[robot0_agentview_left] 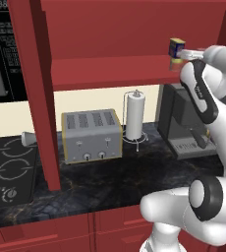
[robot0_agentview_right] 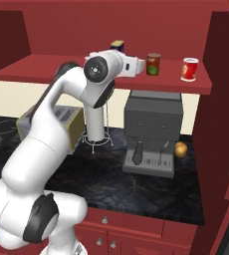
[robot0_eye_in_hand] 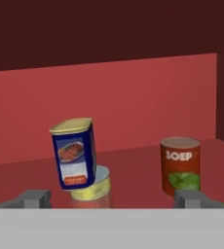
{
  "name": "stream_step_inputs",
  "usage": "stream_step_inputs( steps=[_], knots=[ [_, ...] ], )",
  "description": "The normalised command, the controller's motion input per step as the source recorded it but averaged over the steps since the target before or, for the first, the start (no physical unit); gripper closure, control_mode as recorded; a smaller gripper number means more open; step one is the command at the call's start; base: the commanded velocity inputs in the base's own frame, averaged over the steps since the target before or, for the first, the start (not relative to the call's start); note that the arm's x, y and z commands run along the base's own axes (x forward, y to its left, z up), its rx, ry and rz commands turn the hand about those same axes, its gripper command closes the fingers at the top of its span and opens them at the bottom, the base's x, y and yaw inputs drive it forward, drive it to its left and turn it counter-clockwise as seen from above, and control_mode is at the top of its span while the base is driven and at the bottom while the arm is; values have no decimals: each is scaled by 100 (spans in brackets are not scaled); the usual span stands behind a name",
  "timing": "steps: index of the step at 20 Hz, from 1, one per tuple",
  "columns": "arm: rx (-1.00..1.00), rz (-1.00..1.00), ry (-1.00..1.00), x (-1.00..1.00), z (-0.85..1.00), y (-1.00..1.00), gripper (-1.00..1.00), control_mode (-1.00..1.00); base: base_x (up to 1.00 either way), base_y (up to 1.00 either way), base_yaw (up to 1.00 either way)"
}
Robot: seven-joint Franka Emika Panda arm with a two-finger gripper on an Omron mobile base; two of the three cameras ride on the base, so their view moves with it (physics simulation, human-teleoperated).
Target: Stack two cans on top of the other two cans in the cabinet.
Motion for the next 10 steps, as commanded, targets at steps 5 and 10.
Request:
stream_step_inputs(
  steps=[5,10],
  knots=[
    [0,0,8,0,0,-31,-100,-100,0,0,0],
    [0,0,6,0,0,-18,-100,-100,0,0,0]
  ],
)
